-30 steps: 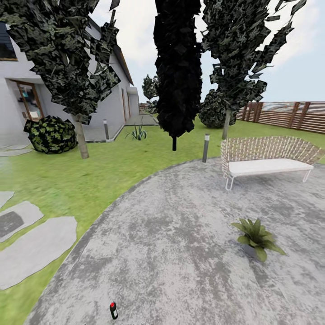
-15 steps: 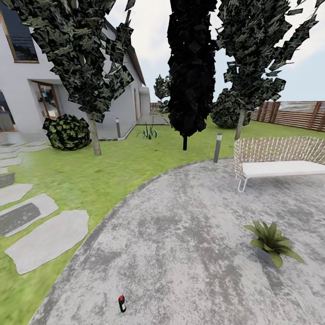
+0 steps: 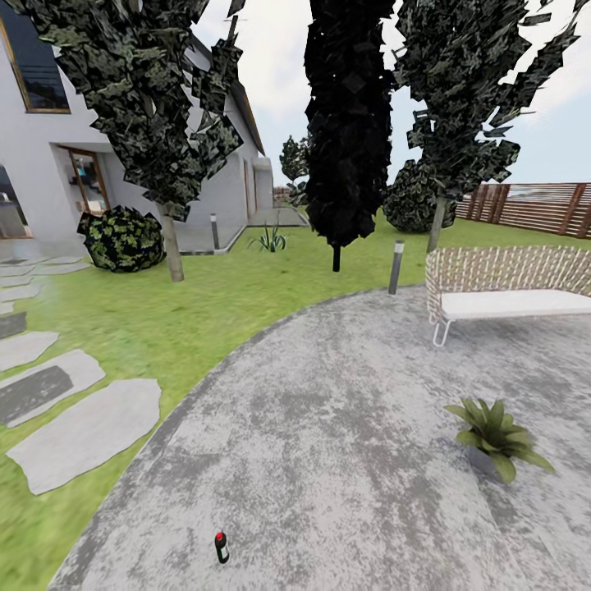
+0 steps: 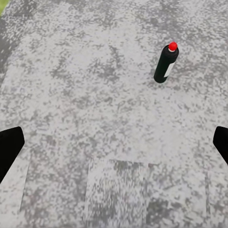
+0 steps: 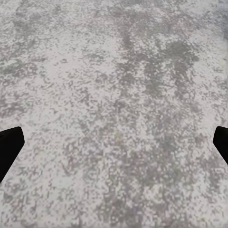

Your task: Pick up the pesticide atomizer in the garden and spray insectifuge to fully cover both potted plants in the garden.

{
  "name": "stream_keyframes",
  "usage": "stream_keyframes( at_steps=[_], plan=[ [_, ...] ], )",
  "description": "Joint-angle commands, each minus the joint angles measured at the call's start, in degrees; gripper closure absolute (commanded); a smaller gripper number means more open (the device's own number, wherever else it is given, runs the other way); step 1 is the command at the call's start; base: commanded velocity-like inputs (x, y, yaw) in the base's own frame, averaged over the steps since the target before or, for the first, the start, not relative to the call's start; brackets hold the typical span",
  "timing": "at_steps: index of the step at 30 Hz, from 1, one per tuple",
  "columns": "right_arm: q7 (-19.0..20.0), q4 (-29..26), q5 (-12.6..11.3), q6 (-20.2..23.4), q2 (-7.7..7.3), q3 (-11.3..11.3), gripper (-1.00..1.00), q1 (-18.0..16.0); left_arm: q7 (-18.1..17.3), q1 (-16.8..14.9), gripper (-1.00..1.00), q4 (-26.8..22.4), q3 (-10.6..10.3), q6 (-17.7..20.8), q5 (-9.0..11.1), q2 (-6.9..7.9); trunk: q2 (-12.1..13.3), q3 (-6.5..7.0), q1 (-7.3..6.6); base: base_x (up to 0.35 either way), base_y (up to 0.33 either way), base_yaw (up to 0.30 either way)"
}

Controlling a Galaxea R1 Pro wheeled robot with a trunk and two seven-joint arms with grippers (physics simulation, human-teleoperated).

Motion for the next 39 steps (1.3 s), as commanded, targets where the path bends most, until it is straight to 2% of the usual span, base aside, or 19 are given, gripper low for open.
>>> stream_keyframes(
  at_steps=[1, 16, 39],
  plan=[
    [-0.04, 0.03, 0.04, -0.17, 0.00, 0.01, -1.00, -0.04, -0.02, -0.04, -1.00, 0.06, 0.07, -0.20, 0.02, 0.01, -0.44, -0.24, 0.22, 0.000, 0.000, 0.000],
    [-0.08, 0.08, 0.11, -0.17, 0.14, 0.02, -1.00, -0.05, -0.06, -0.05, -1.00, 0.06, 0.07, -0.20, 0.02, -0.05, -6.46, -2.93, 3.51, 0.000, 0.000, 0.020],
    [-0.09, 0.12, 0.11, -0.17, 0.18, 0.02, -1.00, -0.05, -0.08, -0.04, -1.00, 0.07, -0.01, -0.20, -0.07, -0.06, -15.68, -7.32, 8.57, 0.000, 0.000, 0.258]
  ],
)
